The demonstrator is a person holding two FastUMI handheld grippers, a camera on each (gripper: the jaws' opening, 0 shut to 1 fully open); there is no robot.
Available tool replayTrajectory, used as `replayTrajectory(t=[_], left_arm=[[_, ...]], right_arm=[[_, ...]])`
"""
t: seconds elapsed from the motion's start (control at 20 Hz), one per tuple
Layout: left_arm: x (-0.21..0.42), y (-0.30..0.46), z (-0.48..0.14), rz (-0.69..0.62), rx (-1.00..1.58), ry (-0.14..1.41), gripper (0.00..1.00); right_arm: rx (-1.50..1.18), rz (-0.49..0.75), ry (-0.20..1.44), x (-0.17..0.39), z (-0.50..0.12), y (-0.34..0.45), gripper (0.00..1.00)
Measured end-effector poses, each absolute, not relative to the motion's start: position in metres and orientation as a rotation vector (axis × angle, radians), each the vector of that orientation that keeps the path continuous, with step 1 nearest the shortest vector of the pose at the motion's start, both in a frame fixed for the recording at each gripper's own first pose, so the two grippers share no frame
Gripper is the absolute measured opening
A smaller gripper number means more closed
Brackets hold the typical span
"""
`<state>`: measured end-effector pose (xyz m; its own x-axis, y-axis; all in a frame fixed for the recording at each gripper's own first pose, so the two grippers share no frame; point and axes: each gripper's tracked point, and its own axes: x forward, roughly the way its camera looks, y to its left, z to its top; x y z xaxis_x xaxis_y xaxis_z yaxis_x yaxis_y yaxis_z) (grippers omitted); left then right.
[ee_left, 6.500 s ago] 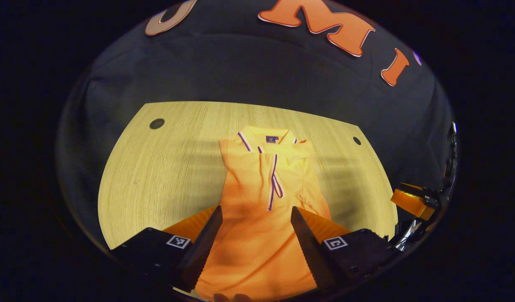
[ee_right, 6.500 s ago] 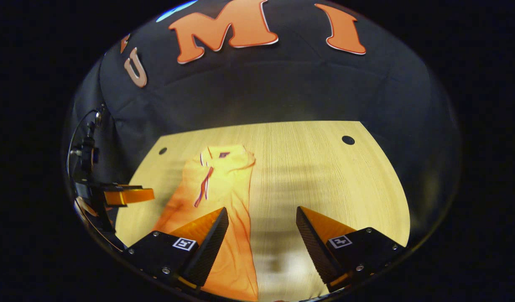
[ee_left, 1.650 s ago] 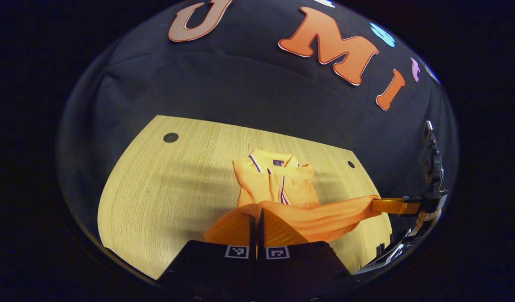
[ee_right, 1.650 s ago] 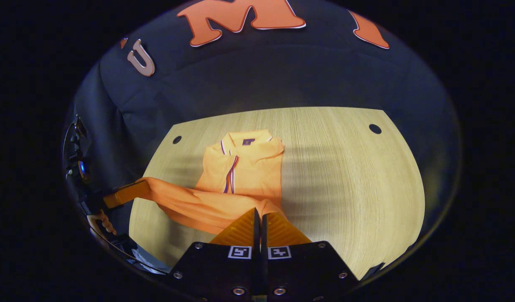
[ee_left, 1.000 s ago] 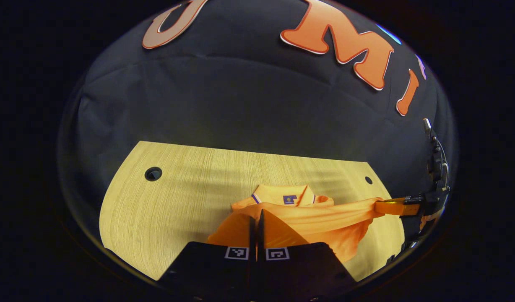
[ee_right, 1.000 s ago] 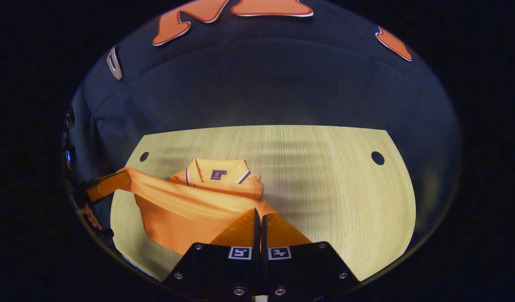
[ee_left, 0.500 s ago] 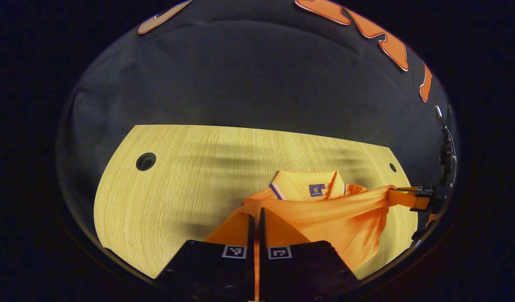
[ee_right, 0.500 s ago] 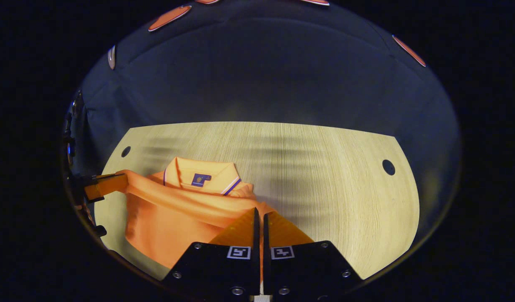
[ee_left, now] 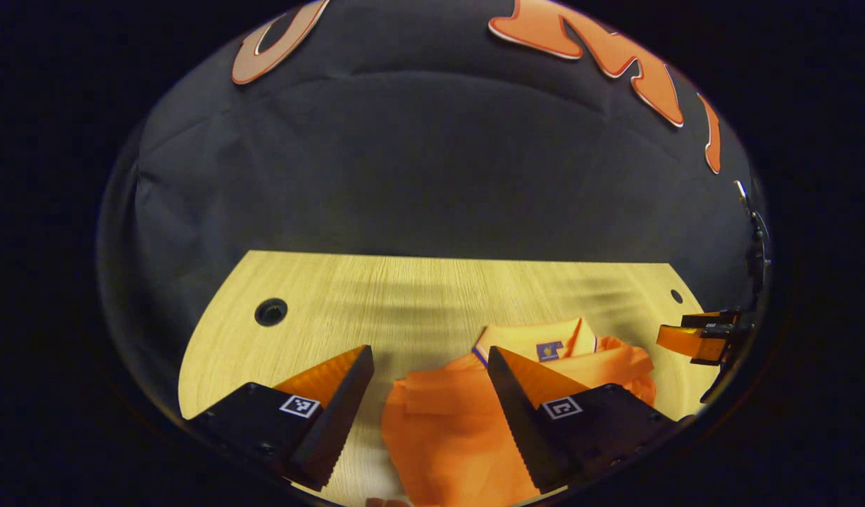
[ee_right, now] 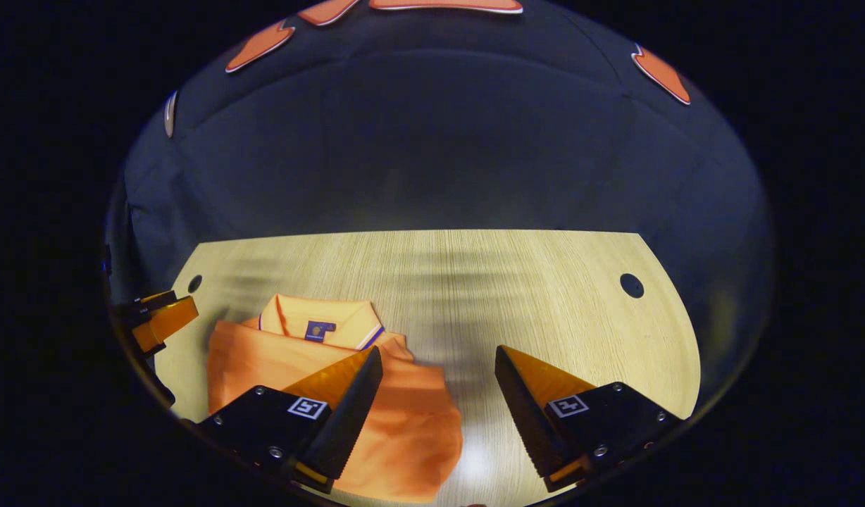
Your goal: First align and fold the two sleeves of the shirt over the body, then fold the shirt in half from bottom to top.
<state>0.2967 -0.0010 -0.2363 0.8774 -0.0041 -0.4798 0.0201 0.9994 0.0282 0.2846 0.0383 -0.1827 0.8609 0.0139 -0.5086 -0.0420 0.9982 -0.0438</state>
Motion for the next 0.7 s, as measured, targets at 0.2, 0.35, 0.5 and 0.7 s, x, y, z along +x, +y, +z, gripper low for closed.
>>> replayTrajectory(t=[0.2, 0.35, 0.5, 0.7], left_arm=[[0.286, -0.021, -0.164, -0.046, 0.091, 0.352, 0.98], [0.270, -0.040, -0.103, -0.064, 0.130, 0.227, 0.98], [0.239, -0.057, -0.049, -0.073, 0.137, 0.111, 0.98], [0.192, -0.084, 0.009, -0.084, 0.051, -0.021, 0.97]], right_arm=[[-0.010, 0.044, 0.436, 0.276, -0.144, 0.037, 0.98], [0.019, 0.070, 0.334, 0.259, -0.100, 0.036, 0.98], [0.013, 0.086, 0.229, 0.231, -0.058, 0.029, 0.98], [-0.018, 0.118, 0.086, 0.177, -0.004, 0.025, 0.98]])
